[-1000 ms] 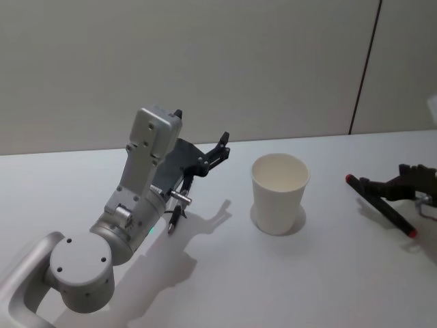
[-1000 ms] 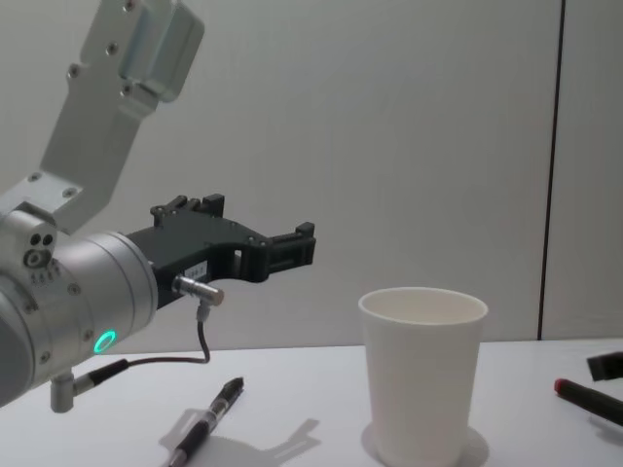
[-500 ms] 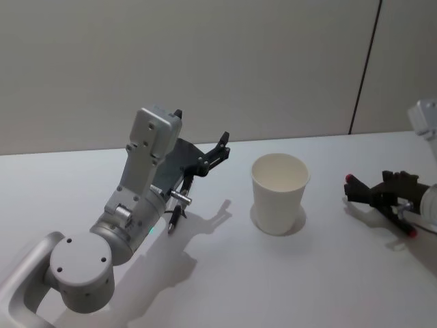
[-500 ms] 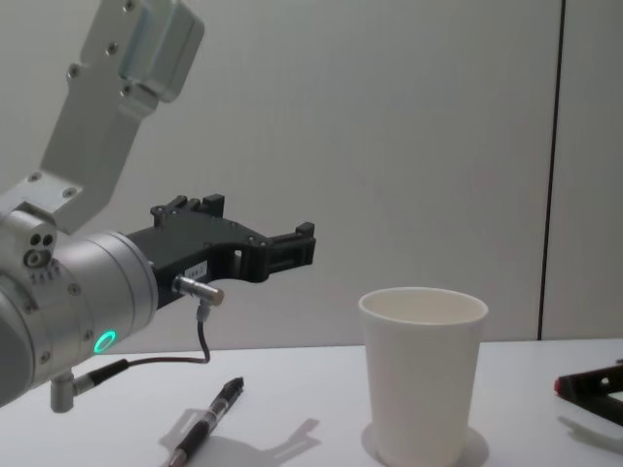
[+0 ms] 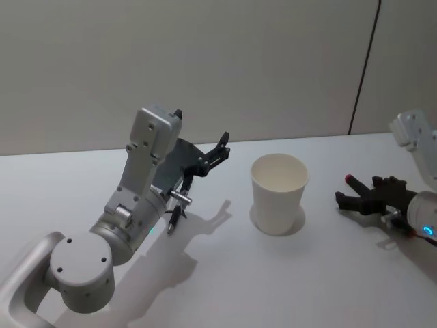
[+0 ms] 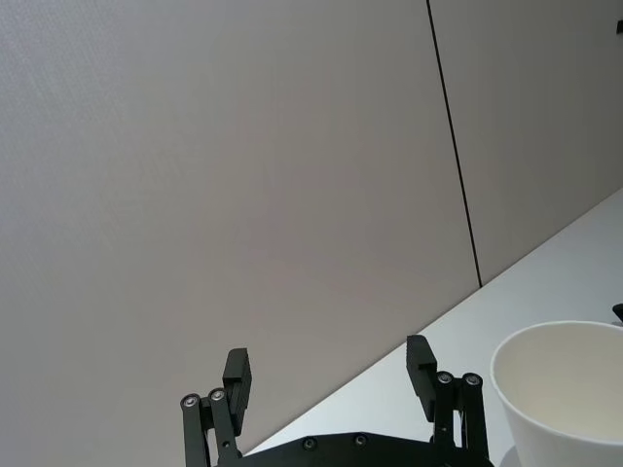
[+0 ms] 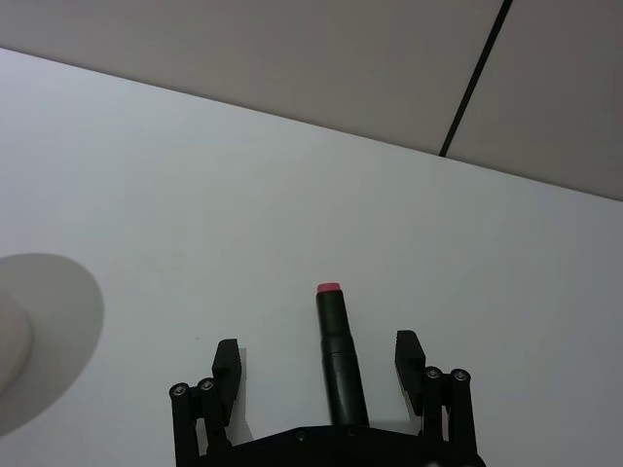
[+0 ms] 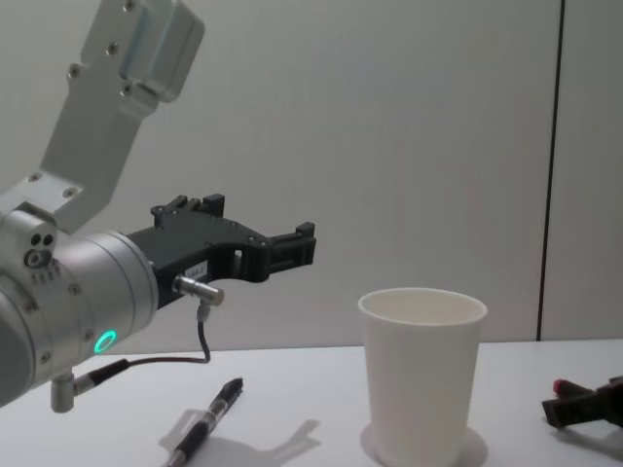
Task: Place the pen into the pen holder.
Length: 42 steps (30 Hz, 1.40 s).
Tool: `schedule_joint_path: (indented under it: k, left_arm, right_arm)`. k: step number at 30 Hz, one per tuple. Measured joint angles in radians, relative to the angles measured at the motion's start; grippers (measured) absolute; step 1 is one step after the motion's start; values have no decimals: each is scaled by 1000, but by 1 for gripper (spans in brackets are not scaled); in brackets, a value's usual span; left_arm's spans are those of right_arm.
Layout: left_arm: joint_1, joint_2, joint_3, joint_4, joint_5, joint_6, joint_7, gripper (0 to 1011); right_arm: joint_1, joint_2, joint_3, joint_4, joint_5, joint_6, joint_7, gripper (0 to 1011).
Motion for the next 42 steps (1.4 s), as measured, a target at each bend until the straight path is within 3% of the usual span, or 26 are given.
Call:
schedule_joint_path:
  k: [7, 14, 42]
  left_arm:
    - [0, 0, 0, 0, 0, 0, 0, 1001]
    - [0, 0, 0, 0, 0, 0, 0, 1001]
    - [0, 0, 0, 0, 0, 0, 0, 1001]
  right_arm:
    - [4, -6, -7, 15, -13, -16, 4, 998]
    - [6, -9, -12, 25, -20, -24, 6, 897]
    - [8, -13, -19, 39, -31, -33, 8, 729]
